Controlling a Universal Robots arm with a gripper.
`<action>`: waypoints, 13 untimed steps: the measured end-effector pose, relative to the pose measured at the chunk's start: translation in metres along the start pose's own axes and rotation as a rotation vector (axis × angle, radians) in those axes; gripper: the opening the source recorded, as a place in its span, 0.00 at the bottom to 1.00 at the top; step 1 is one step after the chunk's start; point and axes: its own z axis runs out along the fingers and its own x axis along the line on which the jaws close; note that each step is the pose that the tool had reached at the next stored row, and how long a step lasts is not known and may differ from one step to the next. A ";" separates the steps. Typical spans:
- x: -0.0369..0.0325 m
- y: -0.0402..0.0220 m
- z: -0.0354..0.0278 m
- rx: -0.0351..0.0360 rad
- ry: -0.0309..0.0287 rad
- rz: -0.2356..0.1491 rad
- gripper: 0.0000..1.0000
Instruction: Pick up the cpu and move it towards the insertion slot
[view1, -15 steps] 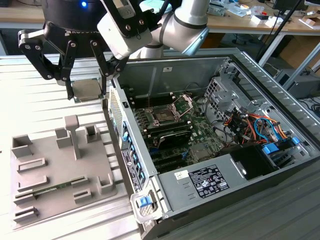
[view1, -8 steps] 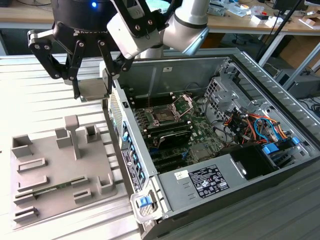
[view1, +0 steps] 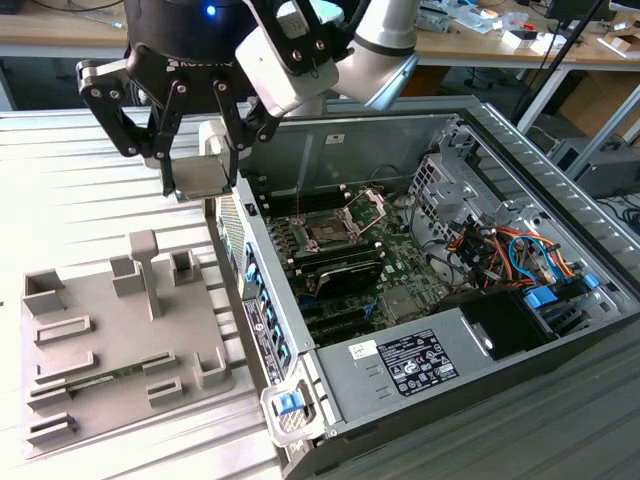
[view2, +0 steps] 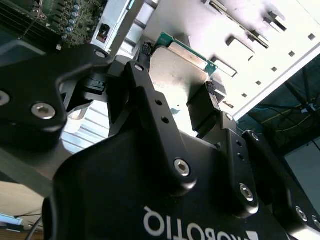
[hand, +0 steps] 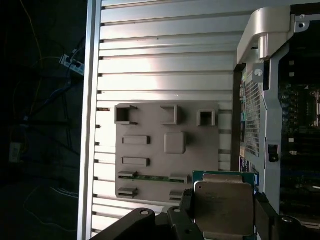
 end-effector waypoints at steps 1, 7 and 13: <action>-0.0021 -0.0001 0.0000 0.0000 0.0001 0.000 0.55; -0.0106 -0.0006 0.0000 0.0000 0.0003 0.000 0.55; -0.0170 -0.0009 -0.0001 0.0000 0.0003 0.000 0.55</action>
